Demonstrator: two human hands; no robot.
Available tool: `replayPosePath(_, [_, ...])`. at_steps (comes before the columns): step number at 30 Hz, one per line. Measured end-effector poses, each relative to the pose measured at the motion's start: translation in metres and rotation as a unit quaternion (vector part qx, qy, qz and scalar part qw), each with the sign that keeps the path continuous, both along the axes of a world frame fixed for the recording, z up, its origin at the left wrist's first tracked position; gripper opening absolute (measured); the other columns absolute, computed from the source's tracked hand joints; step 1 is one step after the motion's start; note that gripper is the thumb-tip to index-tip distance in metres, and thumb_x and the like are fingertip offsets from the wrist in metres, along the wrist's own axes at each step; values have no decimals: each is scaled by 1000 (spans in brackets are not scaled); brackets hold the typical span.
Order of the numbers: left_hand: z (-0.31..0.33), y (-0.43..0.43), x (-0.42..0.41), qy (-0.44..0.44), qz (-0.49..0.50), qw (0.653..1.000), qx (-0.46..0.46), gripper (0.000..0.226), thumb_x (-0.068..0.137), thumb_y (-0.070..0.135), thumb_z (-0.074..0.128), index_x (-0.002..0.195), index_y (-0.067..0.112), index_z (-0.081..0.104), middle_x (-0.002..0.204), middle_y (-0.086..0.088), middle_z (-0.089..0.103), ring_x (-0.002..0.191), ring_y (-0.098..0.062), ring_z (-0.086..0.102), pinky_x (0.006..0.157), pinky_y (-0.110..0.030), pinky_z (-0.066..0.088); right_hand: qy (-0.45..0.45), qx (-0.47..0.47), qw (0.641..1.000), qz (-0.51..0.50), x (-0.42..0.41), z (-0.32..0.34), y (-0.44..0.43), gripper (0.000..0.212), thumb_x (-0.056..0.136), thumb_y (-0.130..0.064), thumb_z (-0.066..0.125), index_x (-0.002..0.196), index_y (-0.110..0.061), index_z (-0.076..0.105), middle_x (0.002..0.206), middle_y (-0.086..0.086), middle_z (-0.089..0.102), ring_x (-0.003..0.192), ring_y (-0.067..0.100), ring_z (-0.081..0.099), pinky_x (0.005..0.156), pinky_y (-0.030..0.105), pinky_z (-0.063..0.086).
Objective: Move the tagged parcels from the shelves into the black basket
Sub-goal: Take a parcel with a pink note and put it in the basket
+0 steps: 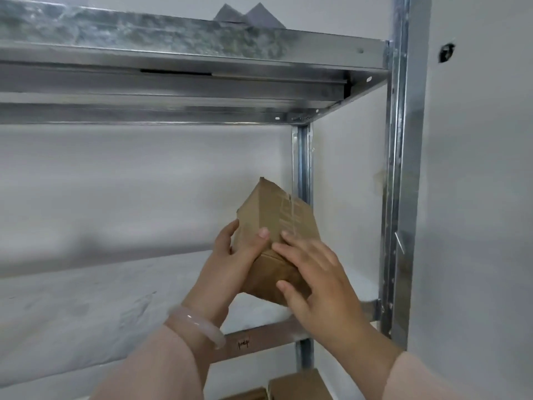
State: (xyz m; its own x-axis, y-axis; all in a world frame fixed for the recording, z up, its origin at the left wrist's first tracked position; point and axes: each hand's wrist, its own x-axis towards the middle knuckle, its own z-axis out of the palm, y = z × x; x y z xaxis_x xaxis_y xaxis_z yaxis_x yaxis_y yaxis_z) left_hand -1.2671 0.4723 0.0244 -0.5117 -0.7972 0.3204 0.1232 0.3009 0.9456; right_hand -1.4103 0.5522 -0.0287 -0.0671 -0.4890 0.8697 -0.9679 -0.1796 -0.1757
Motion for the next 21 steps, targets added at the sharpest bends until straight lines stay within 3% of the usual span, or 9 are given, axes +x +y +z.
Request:
replayPosePath(3, [-5,-1,7,33,29,999,30,57,83,42,69,134,46,43,119,-3,67,95,-18,71,79,-34,57,13,9,999,30,1,-1,-6,56,86,-37,63,136,-42,40,146,-31,31,136,1,28,111,39,33])
replayPosePath(5, [-13,-5,12,77,30,995,54,51,88,36,65,133,45,45,116,-3,70,93,-18,73,73,-33,56,-32,-3,997,76,5,-2,-4,52,89,-44,56,138,-43,38,148,-28,30,139,3,26,112,37,30])
replayPosePath(7, [-21,-6,15,129,6,988,87,43,91,38,58,133,40,50,118,-1,70,100,-19,71,84,-42,56,-153,-37,979,132,9,-2,1,50,92,-47,46,140,-49,32,150,-28,24,142,1,20,112,30,22])
replayPosePath(9, [-25,-5,17,193,-34,970,146,38,94,41,49,128,28,61,118,-5,71,106,-21,69,93,-46,53,-302,-28,939,162,11,3,1,42,93,-58,34,133,-64,24,150,-35,16,139,-9,14,110,23,15])
replayPosePath(12, [-22,0,16,251,-71,940,218,41,97,38,40,116,16,70,112,-8,73,101,-23,70,89,-42,50,-425,80,875,218,12,11,-11,42,77,-82,31,119,-76,33,147,-27,30,133,2,32,114,36,24])
replayPosePath(14, [-23,1,13,245,-52,946,204,41,98,35,39,115,15,70,108,-7,74,97,-22,71,87,-42,50,-450,92,849,261,7,8,-15,42,69,-81,46,110,-76,43,140,-20,45,127,13,46,107,46,41])
replayPosePath(16, [-27,-3,12,208,32,967,147,35,99,28,40,117,18,69,102,-2,75,95,-19,70,83,-38,52,-451,69,842,288,7,11,-13,44,70,-73,53,113,-74,43,134,-25,45,126,11,47,102,45,46])
replayPosePath(19, [-31,-4,13,94,130,987,-6,35,100,19,46,129,32,61,116,8,70,104,-8,66,93,-30,53,-415,45,856,306,6,12,-6,47,83,-52,55,119,-73,34,127,-38,43,121,-6,46,93,16,47])
replayPosePath(21, [-28,1,12,73,142,986,-37,38,99,25,53,136,31,54,124,12,65,103,3,63,89,-18,51,-373,42,882,286,8,11,-3,57,89,-34,61,124,-69,33,127,-37,45,117,-15,45,85,5,44])
